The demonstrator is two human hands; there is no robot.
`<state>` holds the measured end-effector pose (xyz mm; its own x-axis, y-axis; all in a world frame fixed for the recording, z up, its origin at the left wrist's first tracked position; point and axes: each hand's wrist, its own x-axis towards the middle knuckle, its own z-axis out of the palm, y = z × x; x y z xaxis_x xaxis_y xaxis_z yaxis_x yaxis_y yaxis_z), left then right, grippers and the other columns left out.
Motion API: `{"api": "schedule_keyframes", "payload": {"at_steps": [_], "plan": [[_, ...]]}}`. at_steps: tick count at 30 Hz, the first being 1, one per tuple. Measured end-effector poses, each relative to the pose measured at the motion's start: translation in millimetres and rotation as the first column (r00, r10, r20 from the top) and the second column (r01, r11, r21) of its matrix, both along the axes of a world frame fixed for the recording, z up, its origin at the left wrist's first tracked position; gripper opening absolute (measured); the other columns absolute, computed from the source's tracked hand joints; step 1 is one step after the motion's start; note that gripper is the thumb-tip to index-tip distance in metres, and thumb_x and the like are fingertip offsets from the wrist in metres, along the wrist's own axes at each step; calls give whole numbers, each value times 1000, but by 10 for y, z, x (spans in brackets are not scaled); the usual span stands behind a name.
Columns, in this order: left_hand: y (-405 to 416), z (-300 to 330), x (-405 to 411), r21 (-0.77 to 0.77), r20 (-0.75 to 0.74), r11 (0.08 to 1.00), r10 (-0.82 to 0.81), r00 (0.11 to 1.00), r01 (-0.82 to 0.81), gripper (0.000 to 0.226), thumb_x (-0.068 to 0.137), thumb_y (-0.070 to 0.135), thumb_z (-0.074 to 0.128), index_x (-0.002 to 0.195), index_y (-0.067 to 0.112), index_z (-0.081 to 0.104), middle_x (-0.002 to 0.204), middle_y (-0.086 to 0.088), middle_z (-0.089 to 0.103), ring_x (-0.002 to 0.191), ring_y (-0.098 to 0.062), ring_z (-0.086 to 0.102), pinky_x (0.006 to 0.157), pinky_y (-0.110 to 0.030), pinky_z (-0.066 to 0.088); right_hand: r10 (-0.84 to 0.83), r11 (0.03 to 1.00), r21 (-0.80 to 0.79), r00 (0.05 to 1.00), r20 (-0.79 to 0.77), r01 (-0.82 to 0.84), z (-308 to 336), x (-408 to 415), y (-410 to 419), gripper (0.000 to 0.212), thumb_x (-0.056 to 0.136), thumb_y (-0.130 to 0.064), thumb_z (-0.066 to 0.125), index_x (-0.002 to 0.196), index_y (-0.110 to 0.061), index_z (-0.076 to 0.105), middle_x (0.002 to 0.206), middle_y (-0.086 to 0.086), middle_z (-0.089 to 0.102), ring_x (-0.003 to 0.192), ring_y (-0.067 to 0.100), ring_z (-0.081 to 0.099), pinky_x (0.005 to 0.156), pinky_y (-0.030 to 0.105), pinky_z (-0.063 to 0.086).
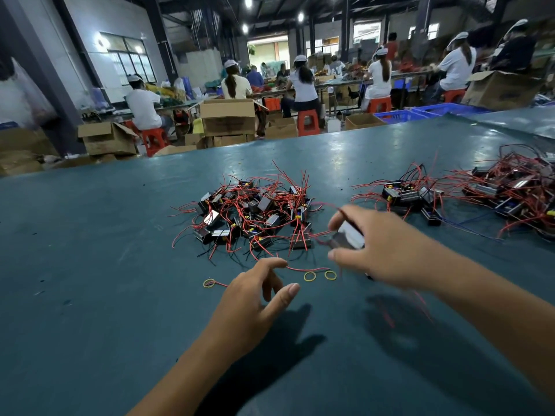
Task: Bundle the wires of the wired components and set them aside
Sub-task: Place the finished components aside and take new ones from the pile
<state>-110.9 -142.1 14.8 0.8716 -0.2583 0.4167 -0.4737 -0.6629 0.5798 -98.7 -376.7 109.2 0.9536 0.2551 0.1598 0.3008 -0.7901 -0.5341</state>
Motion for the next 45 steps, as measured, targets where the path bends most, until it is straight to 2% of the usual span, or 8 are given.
{"api": "schedule_keyframes", "payload": {"at_steps": [6,13,17,22,28,34,37,45], "plan": [[5,-26,18,0,0,999,-37,999,37,38,87,70,44,114,44,50,93,20,61,81,-13,58,71,-23,45,-192,883,-391,959,208,261,247,922,-365,37,84,-32,71,109,-13,51,102,12,62,86,28,53,71,32,42],[-6,12,1,-20,8,999,-28,1000,29,40,89,62,49,116,34,58,85,16,60,74,-15,55,73,-34,48,-411,806,-417,904,116,420,270,1712,-891,91,80,-34,80,144,1,26,138,31,42,126,44,46,103,46,43],[6,-4,22,26,12,1000,-11,1000,10,35,93,54,55,117,30,61,81,18,60,75,-12,55,71,-29,48,-233,843,-445,951,202,301,213,1716,-531,59,90,-33,68,136,-4,45,136,21,49,123,36,49,103,42,44],[5,-16,17,116,12,993,-12,1000,11,24,97,44,58,115,28,62,75,21,55,76,0,51,71,-25,45,65,907,-420,990,123,-7,-106,1577,114,22,98,-22,56,116,-13,63,118,8,67,105,25,60,91,36,49],[16,-16,6,158,15,987,-15,1000,13,26,98,44,56,116,27,62,75,20,53,74,1,50,68,-20,41,114,787,-597,987,-113,-159,-384,1567,442,34,89,-37,66,106,-8,71,105,11,72,95,28,66,81,34,55],[1,-8,1,163,59,986,-37,998,27,24,98,42,58,114,24,64,78,16,58,77,-5,51,69,-23,42,88,872,-476,993,-74,-113,-412,1651,393,37,86,-38,70,110,-10,67,107,6,70,90,23,61,77,30,51],[-6,-24,5,157,70,987,-48,996,37,24,97,41,59,112,23,65,80,13,60,78,-8,51,71,-26,43,115,896,-413,984,-136,-162,-481,1612,389,59,79,-44,78,124,-15,55,111,2,64,92,19,54,76,26,40],[-1,-20,17,156,99,988,2,995,-18,18,97,38,60,106,23,65,76,14,59,76,-9,53,69,-26,40,255,855,-491,959,120,-167,-396,1329,312,44,83,-31,75,120,-20,54,110,-2,69,102,21,63,89,38,50]]}}
